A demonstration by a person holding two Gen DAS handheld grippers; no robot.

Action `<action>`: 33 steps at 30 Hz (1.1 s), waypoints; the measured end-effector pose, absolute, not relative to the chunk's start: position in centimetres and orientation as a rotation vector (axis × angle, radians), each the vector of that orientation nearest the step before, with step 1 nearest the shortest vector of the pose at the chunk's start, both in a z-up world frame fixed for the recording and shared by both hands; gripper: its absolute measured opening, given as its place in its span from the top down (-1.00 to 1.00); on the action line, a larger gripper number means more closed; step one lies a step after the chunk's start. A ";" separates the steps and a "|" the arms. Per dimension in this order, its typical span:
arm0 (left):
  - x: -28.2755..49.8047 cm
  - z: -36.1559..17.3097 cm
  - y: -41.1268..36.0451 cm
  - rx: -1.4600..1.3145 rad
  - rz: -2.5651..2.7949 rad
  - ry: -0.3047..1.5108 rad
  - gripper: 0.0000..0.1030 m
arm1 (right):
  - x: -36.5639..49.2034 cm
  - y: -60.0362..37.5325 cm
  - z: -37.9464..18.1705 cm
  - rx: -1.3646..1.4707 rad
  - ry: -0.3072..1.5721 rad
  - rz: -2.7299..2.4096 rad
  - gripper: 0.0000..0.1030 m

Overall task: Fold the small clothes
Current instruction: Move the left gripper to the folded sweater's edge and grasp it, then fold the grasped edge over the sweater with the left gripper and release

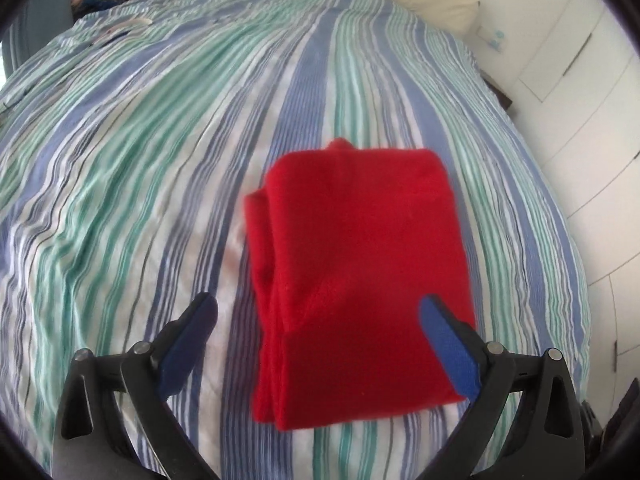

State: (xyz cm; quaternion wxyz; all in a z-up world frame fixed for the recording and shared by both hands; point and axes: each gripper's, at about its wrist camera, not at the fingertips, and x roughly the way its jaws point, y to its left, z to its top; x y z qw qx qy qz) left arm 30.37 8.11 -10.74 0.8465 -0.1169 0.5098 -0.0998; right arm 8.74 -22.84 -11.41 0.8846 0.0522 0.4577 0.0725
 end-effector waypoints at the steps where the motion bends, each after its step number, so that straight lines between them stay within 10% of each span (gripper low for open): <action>1: 30.9 -11.4 8.5 -0.271 -0.212 1.095 -0.96 | 10.2 -23.2 -10.4 0.149 0.930 0.182 -0.99; 13: 33.7 -16.1 8.3 -0.260 -0.219 1.177 -0.95 | 31.7 -20.7 -16.7 0.728 1.028 0.436 -0.77; 15: 33.5 -16.4 8.2 -0.258 -0.243 1.185 -0.28 | 32.8 -18.1 -18.0 0.712 1.065 0.480 -0.53; 16: 33.3 -16.6 7.9 -0.277 -0.291 1.201 0.39 | 33.1 -16.4 -18.0 0.624 1.081 0.486 0.01; 19: 32.6 -14.7 6.8 -0.212 -0.261 1.150 0.63 | 32.1 -11.5 -15.8 0.218 1.047 0.387 0.36; 27: 29.8 -2.3 5.0 -0.151 -0.358 0.866 0.62 | 28.8 -10.4 -4.2 -0.025 0.742 0.401 0.42; 30: 30.8 -2.8 3.2 -0.113 -0.359 0.933 0.22 | 29.2 -11.8 -0.6 0.012 0.696 0.428 0.40; 33: 30.1 -8.2 3.6 -0.095 -0.273 1.062 -0.22 | 30.7 -15.0 -2.0 0.118 0.833 0.443 -0.05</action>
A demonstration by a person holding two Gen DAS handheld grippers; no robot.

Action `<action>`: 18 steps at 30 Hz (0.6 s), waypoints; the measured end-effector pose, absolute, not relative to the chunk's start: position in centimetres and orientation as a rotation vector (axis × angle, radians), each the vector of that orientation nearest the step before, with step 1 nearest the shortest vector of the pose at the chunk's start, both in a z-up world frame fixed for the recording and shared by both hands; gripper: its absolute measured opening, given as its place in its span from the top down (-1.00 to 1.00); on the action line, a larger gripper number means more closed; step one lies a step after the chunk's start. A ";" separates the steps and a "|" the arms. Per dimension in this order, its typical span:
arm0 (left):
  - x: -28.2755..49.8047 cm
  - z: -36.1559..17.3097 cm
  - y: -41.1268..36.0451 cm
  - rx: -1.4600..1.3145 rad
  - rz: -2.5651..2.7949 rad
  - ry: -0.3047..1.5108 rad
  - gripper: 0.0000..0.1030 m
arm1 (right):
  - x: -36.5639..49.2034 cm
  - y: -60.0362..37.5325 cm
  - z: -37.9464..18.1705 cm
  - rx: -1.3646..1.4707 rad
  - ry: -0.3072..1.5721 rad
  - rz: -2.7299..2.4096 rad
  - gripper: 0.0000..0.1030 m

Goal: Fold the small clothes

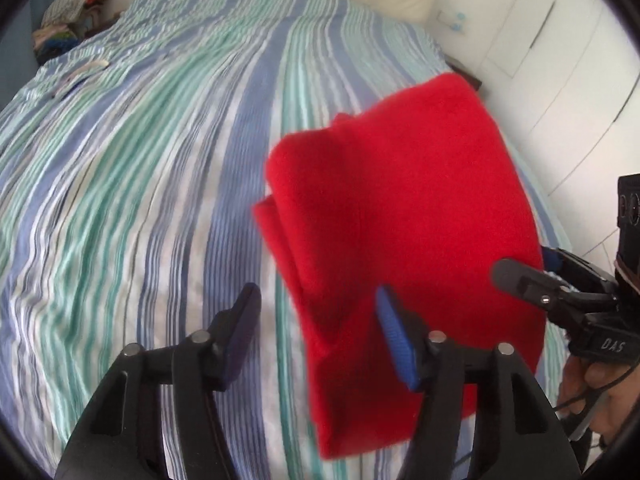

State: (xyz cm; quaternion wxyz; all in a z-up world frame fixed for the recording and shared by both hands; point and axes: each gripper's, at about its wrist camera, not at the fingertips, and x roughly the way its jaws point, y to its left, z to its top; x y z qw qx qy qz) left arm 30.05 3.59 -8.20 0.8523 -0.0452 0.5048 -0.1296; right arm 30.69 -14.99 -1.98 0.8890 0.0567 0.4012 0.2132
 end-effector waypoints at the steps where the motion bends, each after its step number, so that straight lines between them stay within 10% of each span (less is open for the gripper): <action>1: 28.7 -10.0 3.9 -0.059 -0.231 1.090 -0.21 | 30.7 -16.4 -3.8 0.147 0.897 0.406 -0.51; 4: 23.2 -12.4 4.5 0.087 -0.141 1.069 -0.25 | 27.3 -21.1 -9.2 0.136 1.036 0.223 -0.73; 8: 16.5 -10.7 4.3 0.193 -0.058 0.955 -0.92 | 19.6 -25.4 -12.3 0.066 1.073 0.099 -0.74; 18: 10.5 0.9 2.1 0.249 0.080 0.725 -0.97 | 9.8 -23.4 -3.2 0.051 0.903 0.064 -0.91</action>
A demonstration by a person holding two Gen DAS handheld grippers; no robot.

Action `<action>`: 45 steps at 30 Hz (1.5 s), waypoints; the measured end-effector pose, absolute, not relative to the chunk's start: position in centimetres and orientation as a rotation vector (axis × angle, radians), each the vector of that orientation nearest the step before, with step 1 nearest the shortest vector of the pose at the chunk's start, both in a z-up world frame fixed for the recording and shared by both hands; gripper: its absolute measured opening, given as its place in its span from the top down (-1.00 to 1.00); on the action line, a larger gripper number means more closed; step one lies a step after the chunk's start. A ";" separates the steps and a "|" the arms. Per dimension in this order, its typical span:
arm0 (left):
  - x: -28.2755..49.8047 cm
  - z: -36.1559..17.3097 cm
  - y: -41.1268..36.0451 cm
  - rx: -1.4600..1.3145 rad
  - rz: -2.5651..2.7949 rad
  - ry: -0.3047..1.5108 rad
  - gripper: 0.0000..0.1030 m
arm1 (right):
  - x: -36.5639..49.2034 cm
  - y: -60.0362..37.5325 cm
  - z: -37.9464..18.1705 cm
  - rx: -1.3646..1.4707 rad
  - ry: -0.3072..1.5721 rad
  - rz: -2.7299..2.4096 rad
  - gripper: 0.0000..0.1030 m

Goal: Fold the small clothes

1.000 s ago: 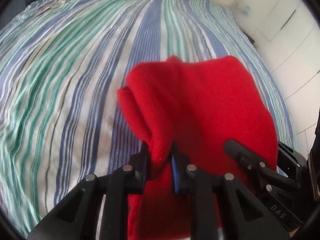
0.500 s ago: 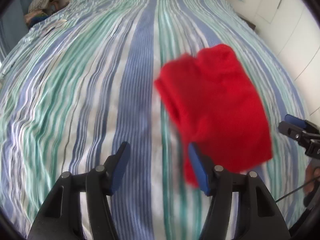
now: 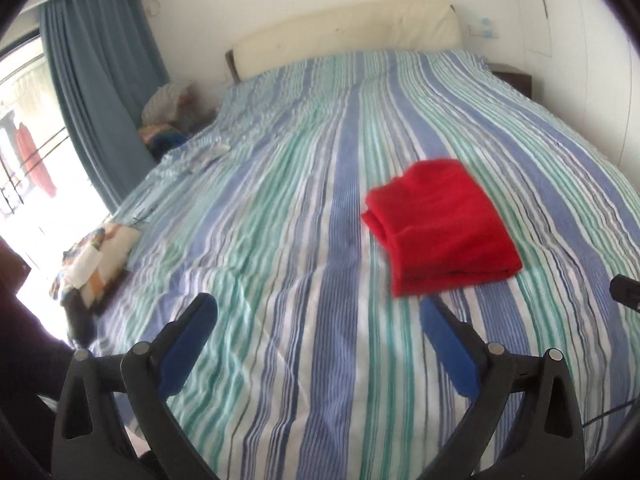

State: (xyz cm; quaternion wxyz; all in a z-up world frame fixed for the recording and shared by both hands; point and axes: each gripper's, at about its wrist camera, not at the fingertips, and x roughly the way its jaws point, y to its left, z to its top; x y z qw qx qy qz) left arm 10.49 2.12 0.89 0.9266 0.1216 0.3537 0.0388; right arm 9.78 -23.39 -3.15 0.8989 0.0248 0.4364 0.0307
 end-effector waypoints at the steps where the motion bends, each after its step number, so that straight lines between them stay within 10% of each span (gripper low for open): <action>1: 10.2 1.5 2.1 0.236 0.074 0.741 -0.97 | 9.3 -22.9 -1.9 0.042 0.887 0.076 -0.95; 45: 5.2 5.1 1.7 0.116 -0.019 0.856 -0.99 | 2.7 -16.9 7.9 -0.100 0.839 0.073 -0.99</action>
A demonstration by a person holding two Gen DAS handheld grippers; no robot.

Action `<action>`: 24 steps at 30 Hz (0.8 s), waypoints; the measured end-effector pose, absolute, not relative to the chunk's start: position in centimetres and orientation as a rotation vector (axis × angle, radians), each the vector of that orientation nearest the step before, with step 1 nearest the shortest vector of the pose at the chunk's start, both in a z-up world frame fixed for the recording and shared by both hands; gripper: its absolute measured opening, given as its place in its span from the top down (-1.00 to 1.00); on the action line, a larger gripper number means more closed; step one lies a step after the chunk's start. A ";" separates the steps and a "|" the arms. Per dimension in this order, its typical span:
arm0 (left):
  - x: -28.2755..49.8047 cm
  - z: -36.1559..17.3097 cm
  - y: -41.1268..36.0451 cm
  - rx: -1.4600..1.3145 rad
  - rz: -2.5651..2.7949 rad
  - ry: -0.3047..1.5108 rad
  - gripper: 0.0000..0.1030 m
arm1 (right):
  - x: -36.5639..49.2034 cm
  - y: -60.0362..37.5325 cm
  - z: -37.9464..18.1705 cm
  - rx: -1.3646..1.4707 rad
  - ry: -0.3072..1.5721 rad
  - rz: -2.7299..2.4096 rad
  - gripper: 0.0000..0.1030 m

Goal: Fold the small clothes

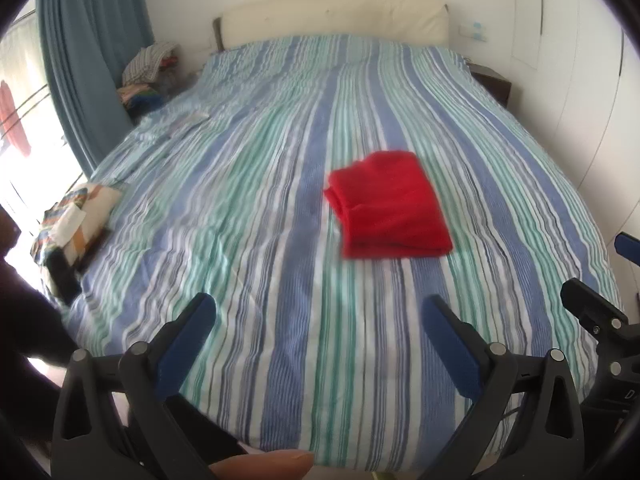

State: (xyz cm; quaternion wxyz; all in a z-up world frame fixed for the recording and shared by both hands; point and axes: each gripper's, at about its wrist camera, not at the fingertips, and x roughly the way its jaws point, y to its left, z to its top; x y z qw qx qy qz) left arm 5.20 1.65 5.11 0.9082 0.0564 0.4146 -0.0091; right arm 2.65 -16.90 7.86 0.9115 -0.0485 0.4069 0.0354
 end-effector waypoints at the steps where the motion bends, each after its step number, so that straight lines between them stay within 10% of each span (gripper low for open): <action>1: 5.2 5.2 1.4 0.120 -0.018 0.850 -0.99 | 2.6 -17.0 8.0 -0.101 0.833 0.064 -0.99; 24: 4.5 6.0 0.8 0.085 -0.068 0.792 -0.99 | 2.4 -17.4 7.8 -0.095 0.840 0.041 -0.99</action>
